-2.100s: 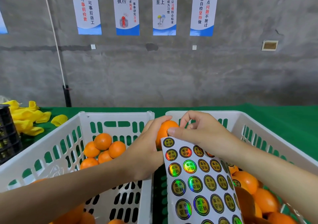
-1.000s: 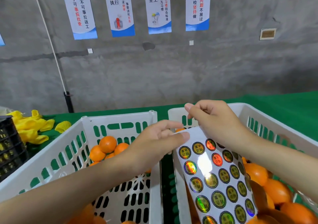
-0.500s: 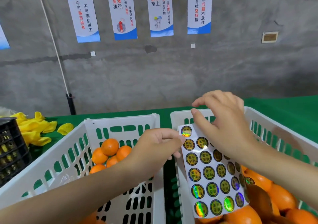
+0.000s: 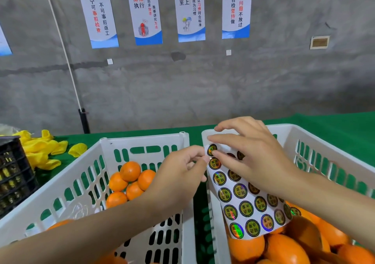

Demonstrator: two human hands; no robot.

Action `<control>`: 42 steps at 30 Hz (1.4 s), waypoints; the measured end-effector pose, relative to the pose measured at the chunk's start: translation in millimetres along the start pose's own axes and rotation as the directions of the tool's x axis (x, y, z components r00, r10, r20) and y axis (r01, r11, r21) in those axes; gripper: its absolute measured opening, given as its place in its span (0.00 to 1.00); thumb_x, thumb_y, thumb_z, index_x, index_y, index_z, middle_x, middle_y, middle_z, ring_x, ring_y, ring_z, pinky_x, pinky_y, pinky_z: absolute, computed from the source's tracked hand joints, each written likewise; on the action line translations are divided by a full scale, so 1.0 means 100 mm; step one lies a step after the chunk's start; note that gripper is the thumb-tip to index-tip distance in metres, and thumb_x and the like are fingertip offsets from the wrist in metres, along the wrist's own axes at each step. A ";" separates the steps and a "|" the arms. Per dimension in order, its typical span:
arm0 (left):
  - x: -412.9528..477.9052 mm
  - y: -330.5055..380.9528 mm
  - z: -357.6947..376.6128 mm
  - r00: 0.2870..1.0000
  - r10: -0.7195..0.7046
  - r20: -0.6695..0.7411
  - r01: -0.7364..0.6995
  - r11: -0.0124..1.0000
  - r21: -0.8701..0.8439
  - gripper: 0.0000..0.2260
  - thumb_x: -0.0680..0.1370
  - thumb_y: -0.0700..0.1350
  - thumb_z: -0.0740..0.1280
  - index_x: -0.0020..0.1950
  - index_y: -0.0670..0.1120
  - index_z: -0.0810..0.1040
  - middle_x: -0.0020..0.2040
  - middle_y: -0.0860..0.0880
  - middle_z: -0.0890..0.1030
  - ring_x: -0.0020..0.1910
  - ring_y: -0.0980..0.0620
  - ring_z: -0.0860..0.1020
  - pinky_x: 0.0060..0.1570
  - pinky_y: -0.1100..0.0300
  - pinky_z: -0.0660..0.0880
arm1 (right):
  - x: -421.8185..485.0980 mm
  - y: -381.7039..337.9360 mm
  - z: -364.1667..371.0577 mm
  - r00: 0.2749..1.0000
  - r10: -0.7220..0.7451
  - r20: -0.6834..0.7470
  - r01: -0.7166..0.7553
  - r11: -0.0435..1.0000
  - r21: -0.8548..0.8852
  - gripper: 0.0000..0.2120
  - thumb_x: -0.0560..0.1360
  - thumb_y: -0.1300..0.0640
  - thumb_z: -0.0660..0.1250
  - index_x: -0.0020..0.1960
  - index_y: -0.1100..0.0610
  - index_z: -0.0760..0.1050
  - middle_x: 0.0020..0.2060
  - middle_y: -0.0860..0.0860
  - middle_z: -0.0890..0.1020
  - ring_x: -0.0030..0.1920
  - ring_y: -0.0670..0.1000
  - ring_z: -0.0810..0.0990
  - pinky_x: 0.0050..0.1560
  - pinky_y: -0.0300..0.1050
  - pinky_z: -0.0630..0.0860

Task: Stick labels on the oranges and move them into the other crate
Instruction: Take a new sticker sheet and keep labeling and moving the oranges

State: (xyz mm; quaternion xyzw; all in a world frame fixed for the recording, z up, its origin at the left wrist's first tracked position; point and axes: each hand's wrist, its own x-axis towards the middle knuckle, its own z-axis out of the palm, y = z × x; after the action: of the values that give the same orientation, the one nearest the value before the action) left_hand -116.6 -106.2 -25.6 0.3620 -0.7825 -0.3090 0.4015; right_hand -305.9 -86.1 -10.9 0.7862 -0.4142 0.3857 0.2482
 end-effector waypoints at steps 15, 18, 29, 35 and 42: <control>-0.03 -0.03 -0.02 0.976 0.217 0.027 -0.214 0.917 0.338 0.17 0.83 0.45 0.61 0.38 0.62 0.69 0.34 0.56 0.74 0.37 0.56 0.72 0.35 0.64 0.66 | 0.00 0.07 -0.01 0.990 -0.134 0.037 0.132 0.990 0.046 0.08 0.77 0.51 0.69 0.50 0.52 0.85 0.48 0.48 0.83 0.50 0.54 0.80 0.46 0.53 0.75; -0.03 -0.03 -0.03 0.974 0.224 0.034 -0.221 0.911 0.348 0.16 0.84 0.46 0.61 0.40 0.63 0.70 0.33 0.56 0.74 0.36 0.57 0.72 0.35 0.67 0.65 | 0.00 0.08 0.00 0.988 -0.156 0.016 0.155 0.988 0.019 0.07 0.77 0.51 0.70 0.49 0.52 0.85 0.47 0.47 0.84 0.50 0.52 0.81 0.47 0.51 0.74; 0.12 -0.05 -0.06 0.990 -0.106 0.096 0.125 0.967 -0.222 0.09 0.82 0.39 0.64 0.51 0.49 0.83 0.27 0.52 0.79 0.28 0.59 0.74 0.35 0.67 0.72 | 0.04 0.10 -0.04 0.959 -0.273 -0.075 0.265 0.958 -0.110 0.08 0.77 0.55 0.68 0.44 0.55 0.84 0.43 0.48 0.85 0.41 0.54 0.83 0.40 0.50 0.76; 0.12 -0.10 -0.02 0.990 -0.118 0.072 0.131 0.969 -0.211 0.09 0.82 0.39 0.64 0.60 0.42 0.81 0.29 0.54 0.79 0.30 0.60 0.74 0.36 0.66 0.72 | 0.03 0.09 -0.04 0.969 -0.245 -0.013 0.244 0.967 -0.071 0.05 0.75 0.55 0.73 0.49 0.55 0.86 0.44 0.49 0.85 0.41 0.54 0.83 0.37 0.52 0.78; 0.09 -0.15 -0.01 0.998 -0.025 0.054 0.029 0.995 -0.092 0.11 0.83 0.42 0.63 0.54 0.56 0.82 0.31 0.61 0.80 0.32 0.64 0.76 0.37 0.74 0.70 | 0.04 0.05 -0.06 0.980 -0.195 0.033 0.196 0.980 -0.035 0.08 0.77 0.53 0.69 0.44 0.55 0.84 0.40 0.48 0.84 0.40 0.54 0.82 0.37 0.52 0.77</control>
State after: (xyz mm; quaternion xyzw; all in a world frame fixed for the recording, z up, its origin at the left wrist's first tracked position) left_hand -114.8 -122.4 -32.8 0.3453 -0.7727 -0.3598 0.3929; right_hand -311.3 -86.7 -3.3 0.8238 -0.3460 0.3398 0.2936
